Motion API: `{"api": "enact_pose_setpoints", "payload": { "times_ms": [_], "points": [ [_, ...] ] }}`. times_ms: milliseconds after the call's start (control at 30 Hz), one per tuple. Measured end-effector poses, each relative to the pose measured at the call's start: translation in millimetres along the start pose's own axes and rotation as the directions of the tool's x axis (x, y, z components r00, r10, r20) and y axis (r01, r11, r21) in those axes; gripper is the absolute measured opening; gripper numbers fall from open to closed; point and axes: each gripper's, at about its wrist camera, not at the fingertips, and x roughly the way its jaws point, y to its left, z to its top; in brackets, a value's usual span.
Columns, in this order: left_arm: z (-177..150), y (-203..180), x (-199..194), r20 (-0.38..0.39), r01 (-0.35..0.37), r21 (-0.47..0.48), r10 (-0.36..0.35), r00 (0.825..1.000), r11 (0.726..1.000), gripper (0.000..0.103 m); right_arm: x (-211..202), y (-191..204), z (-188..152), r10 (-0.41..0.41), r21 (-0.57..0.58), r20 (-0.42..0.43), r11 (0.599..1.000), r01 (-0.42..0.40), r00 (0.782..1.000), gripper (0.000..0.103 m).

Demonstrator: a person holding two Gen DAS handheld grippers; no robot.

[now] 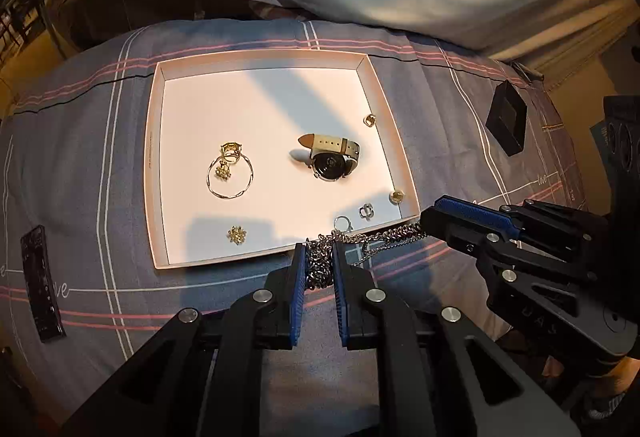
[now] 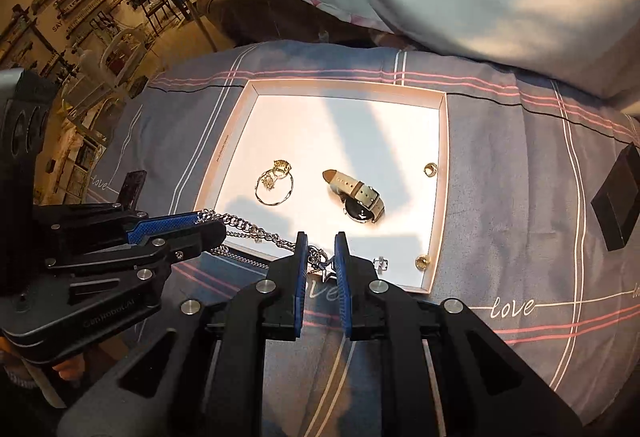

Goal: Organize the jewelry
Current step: 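Lift the silver chain with both tools over the box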

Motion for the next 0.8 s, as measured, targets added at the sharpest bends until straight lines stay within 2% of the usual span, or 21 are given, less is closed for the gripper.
{"api": "enact_pose_setpoints", "payload": {
  "times_ms": [133,300,500,667,700,733,767,800],
  "points": [
    [30.7,2.0,-5.7,0.045,-0.016,-0.005,0.016,0.999,1.000,0.013,2.4,4.0,30.2,-0.028,-0.034,0.028,0.999,0.029,0.999,0.014],
    [60.8,10.0,-1.4,0.061,-0.035,-0.028,0.037,0.997,0.999,0.013,22.9,-1.7,60.5,-0.054,-0.049,-0.004,0.997,0.054,0.999,0.014],
    [82.6,21.2,20.8,0.023,-0.057,-0.044,0.058,0.998,0.997,0.013,47.8,-9.1,72.7,-0.078,-0.047,-0.060,0.996,0.075,0.995,0.014],
    [86.9,27.8,47.3,-0.028,-0.090,-0.049,0.089,0.996,0.995,0.013,61.4,-13.2,72.3,-0.106,-0.048,-0.099,0.994,0.101,0.990,0.016],
    [86.9,30.2,51.7,-0.036,-0.092,-0.049,0.090,0.995,0.995,0.013,61.7,-13.7,70.8,-0.147,-0.057,-0.102,0.988,0.141,0.984,0.032],
    [86.4,31.6,55.2,-0.043,-0.090,-0.048,0.088,0.995,0.995,0.013,59.0,-14.2,68.3,-0.188,-0.068,-0.087,0.981,0.183,0.978,0.061],
    [86.0,33.4,56.8,-0.045,-0.092,-0.047,0.089,0.995,0.995,0.014,54.8,-14.8,65.0,-0.226,-0.079,-0.061,0.972,0.221,0.972,0.067],
    [86.0,36.0,57.0,-0.043,-0.105,-0.045,0.103,0.994,0.994,0.028,53.1,-16.6,61.5,-0.251,-0.086,-0.063,0.966,0.245,0.966,0.067]
  ]
}}
